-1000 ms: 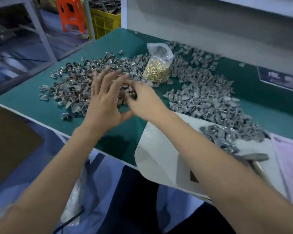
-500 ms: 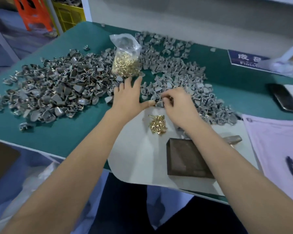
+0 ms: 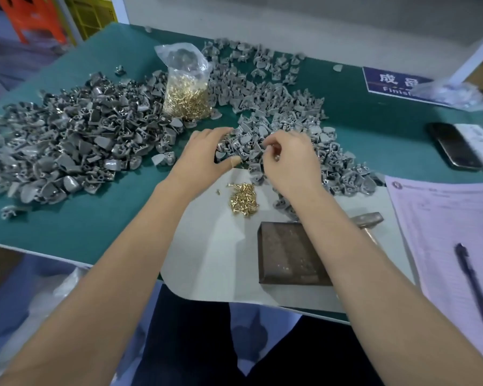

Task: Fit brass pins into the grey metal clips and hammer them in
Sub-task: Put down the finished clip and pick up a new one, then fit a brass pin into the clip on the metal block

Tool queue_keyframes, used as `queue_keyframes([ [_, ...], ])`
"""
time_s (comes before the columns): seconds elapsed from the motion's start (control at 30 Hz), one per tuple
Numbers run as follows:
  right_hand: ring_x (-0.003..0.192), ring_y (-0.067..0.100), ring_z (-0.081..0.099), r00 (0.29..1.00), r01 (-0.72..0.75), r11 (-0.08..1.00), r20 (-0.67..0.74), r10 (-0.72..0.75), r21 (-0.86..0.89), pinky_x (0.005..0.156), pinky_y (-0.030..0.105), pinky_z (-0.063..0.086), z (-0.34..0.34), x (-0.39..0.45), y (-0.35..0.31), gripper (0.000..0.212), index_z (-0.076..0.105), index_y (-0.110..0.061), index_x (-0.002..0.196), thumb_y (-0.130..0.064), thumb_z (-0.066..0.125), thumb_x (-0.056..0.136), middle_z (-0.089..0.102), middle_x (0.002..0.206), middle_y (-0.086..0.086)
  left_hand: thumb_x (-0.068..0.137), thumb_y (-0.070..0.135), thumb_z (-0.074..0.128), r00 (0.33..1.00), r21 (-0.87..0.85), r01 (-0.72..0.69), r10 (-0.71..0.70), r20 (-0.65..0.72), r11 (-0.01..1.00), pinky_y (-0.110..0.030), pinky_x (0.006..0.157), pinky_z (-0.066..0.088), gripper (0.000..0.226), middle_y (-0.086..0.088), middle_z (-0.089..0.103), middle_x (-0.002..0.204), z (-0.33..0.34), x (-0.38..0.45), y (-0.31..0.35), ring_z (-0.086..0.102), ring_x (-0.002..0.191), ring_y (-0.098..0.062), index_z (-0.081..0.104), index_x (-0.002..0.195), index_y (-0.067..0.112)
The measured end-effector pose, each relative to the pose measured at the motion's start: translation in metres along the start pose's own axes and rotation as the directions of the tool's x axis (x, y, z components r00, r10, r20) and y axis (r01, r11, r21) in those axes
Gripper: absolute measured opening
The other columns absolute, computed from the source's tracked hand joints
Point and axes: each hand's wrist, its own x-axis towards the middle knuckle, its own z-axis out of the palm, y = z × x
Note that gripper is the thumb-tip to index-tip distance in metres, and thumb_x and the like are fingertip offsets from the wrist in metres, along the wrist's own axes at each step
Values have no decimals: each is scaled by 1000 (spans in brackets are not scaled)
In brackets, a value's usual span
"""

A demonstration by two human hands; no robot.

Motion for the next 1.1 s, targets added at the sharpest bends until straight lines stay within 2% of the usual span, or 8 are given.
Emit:
queue_keyframes([
  [0.1,77,10,63,994,73,992,86,-65,-102,60,26,47,-2,-9,1,17,69,-33,92,-45,58,96,66,80,-16,95,37,68,1000,-56,-2,1,-10,998,-34,109,40,59,-1,53,137,-6,-11,2,47,128,-19,45,147,22],
  [0.23,76,11,57,988,125,970,113,-103,-208,64,27,37,-7,-10,4,35,62,-35,85,-70,65,83,64,78,-15,100,26,60,992,-67,-34,26,-124,997,-16,108,27,47,0,51,142,-16,-34,8,44,133,-13,48,145,18],
  [0.47,83,6,62,980,125,986,167,-106,-109,55,15,29,-5,-12,2,3,71,-34,94,-34,71,91,63,82,-20,99,14,58,956,-71,-47,24,-291,996,-4,84,35,25,10,64,107,-24,-83,14,49,92,-4,67,122,17],
  [0.57,81,5,61,985,101,990,153,-85,-101,60,19,36,-3,-13,0,2,68,-36,90,-37,69,89,64,80,-21,100,19,58,946,-112,21,-56,-319,993,-2,81,35,22,18,61,101,-21,-92,10,48,88,3,68,119,21],
  [0.67,83,10,61,989,92,982,126,-71,-163,69,28,41,0,-13,-4,11,66,-33,90,-43,68,91,65,82,-18,101,24,56,943,-130,23,-65,-326,991,-8,77,38,19,23,58,96,-22,-94,9,49,86,-1,69,116,24],
  [0.83,93,13,66,986,69,985,163,-42,-160,80,33,52,-2,-15,-10,7,65,-35,97,-30,64,92,68,91,-16,104,28,48,970,-140,16,-49,-237,990,-22,66,41,20,22,62,95,-22,-96,11,55,75,-5,64,116,32],
  [0.93,91,7,65,990,49,998,134,-42,-45,80,33,56,-5,-17,-11,16,69,-36,101,-29,62,88,69,90,-19,101,30,49,971,-103,57,-79,-226,993,-19,61,35,18,24,60,86,-21,-97,13,53,70,-3,62,109,38],
  [1.1,58,0,51,954,183,840,115,-277,510,59,21,44,-1,-26,-29,12,77,-26,96,-19,70,89,71,83,-14,92,56,53,974,-148,17,-50,-222,989,-19,62,35,32,24,63,95,-25,-98,19,51,71,4,56,120,42],
])
